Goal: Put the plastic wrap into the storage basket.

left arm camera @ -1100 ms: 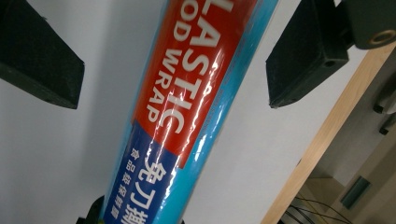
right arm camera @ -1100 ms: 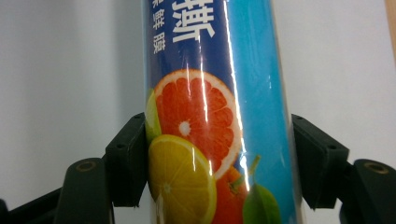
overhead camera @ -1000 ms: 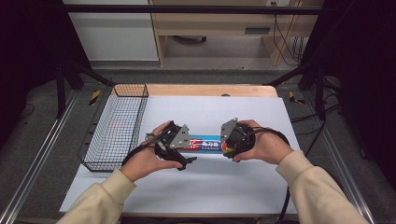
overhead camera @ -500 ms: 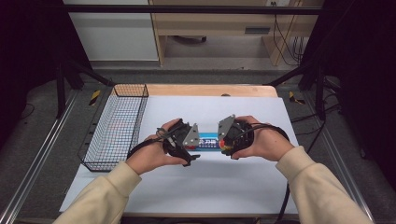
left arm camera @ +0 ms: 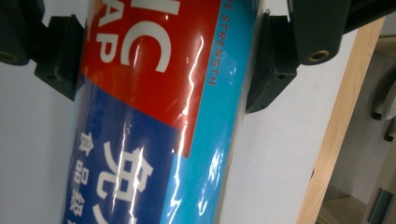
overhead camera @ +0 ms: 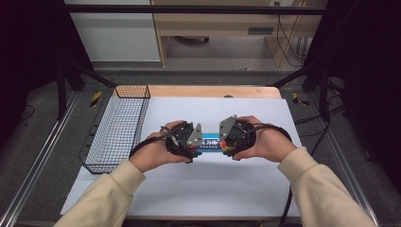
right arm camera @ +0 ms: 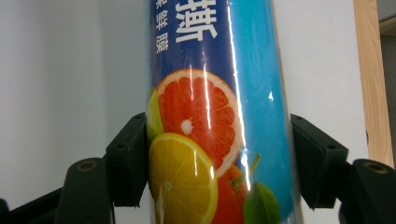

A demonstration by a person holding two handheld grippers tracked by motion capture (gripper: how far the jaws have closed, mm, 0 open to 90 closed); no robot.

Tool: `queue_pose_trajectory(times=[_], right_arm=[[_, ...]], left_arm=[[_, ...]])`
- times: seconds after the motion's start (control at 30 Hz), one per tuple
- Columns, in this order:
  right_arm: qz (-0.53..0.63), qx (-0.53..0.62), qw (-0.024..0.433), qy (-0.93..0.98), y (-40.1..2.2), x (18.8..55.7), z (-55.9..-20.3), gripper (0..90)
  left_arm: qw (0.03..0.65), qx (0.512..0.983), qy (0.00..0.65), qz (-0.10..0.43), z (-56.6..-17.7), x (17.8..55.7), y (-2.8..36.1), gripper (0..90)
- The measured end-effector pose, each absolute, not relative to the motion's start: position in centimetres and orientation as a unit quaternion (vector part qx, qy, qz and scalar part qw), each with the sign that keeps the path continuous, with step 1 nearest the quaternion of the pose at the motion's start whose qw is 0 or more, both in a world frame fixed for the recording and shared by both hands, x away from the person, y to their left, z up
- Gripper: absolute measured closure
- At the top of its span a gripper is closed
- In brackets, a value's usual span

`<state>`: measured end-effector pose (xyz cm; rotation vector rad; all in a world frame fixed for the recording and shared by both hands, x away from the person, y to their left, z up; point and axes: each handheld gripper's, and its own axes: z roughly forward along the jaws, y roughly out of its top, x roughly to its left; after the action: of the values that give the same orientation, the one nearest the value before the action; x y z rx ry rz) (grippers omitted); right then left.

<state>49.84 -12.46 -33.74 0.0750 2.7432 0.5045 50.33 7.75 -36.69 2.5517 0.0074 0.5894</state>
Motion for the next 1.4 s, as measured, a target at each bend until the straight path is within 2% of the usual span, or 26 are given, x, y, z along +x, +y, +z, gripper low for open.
queue_pose_trajectory(times=[0.63,0.67,0.73,0.9,1.0,1.3,1.4], right_arm=[[0.189,0.021,0.172,0.967,-12.1,50.3,-34.9,29.9],[0.188,0.017,0.177,0.966,-12.0,50.3,-34.9,28.4],[0.189,0.023,0.182,0.965,-12.0,50.3,-35.1,12.1],[0.189,0.033,0.219,0.957,-13.7,49.9,-34.9,6.4],[0.172,0.04,0.242,0.954,-16.1,49.9,-35.2,6.7],[0.167,0.099,0.244,0.95,-20.3,49.9,-37.0,7.1],[0.175,0.125,0.25,0.944,-21.3,49.8,-37.8,10.6]], left_arm=[[0.251,0.941,0.016,0.229,-37.1,49.7,8.1,27.9],[0.252,0.94,0.019,0.228,-37.1,49.8,8.1,28.0],[0.25,0.942,0.026,0.224,-37.1,49.9,8.2,28.2],[0.248,0.942,0.035,0.224,-37.4,50.2,8.5,28.5],[0.24,0.943,0.035,0.228,-37.8,50.3,8.6,28.6],[0.24,0.942,0.051,0.229,-38.7,50.7,9.4,28.8],[0.245,0.94,0.06,0.23,-38.7,50.9,9.7,28.9]])
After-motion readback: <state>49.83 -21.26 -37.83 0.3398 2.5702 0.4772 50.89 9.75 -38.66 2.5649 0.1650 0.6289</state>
